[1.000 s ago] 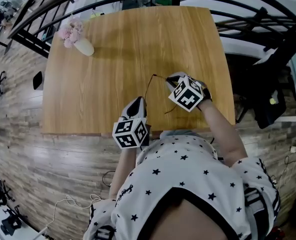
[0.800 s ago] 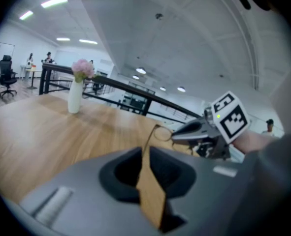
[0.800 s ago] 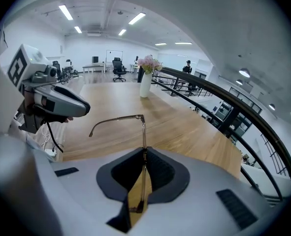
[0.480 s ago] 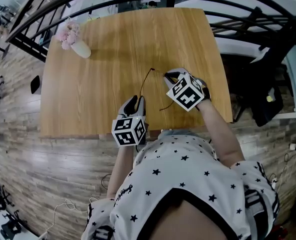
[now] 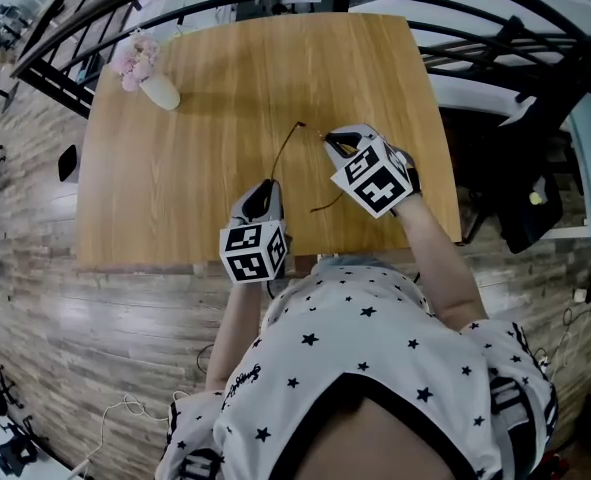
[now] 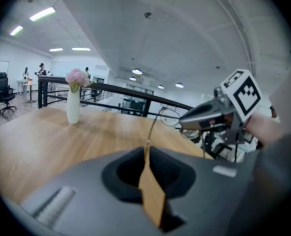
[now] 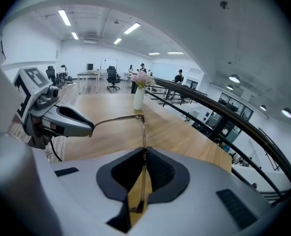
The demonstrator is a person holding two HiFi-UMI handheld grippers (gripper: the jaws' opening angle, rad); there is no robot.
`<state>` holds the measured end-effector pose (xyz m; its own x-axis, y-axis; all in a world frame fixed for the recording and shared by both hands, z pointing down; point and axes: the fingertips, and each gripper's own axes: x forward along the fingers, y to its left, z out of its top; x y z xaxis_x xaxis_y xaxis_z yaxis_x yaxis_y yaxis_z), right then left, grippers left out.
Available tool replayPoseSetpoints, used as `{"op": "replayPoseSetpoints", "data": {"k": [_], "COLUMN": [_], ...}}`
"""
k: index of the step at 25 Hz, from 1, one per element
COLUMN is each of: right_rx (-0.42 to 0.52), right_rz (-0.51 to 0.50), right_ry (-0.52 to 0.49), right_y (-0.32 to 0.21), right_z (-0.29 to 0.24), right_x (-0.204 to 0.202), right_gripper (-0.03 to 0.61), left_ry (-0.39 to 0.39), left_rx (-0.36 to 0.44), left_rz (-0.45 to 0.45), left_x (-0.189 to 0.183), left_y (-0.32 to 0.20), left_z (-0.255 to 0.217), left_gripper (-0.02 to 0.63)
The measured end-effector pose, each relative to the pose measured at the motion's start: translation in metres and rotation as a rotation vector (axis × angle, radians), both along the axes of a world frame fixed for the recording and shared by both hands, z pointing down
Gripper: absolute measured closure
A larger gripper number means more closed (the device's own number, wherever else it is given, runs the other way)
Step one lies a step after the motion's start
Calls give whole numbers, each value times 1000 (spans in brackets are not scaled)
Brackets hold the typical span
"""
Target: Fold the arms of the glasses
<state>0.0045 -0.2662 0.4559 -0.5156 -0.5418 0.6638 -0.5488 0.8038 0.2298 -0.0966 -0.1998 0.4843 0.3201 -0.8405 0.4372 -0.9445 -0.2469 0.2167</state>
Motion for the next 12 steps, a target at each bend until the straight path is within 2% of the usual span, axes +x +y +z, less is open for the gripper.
{"op": "replayPoseSetpoints", "data": {"k": [12], "right_rx": [21], "right_rz": [-2], "right_ry": [-7], "right_y": [-5], "right_z": [-9], "right_x": [-2], "right_gripper": [558], "left_ry": [3], "left_rx": [-6], "left_rz": [48], "left_x": [17], "left_y": [-1], "left_z": [1], "left_gripper": [594]}}
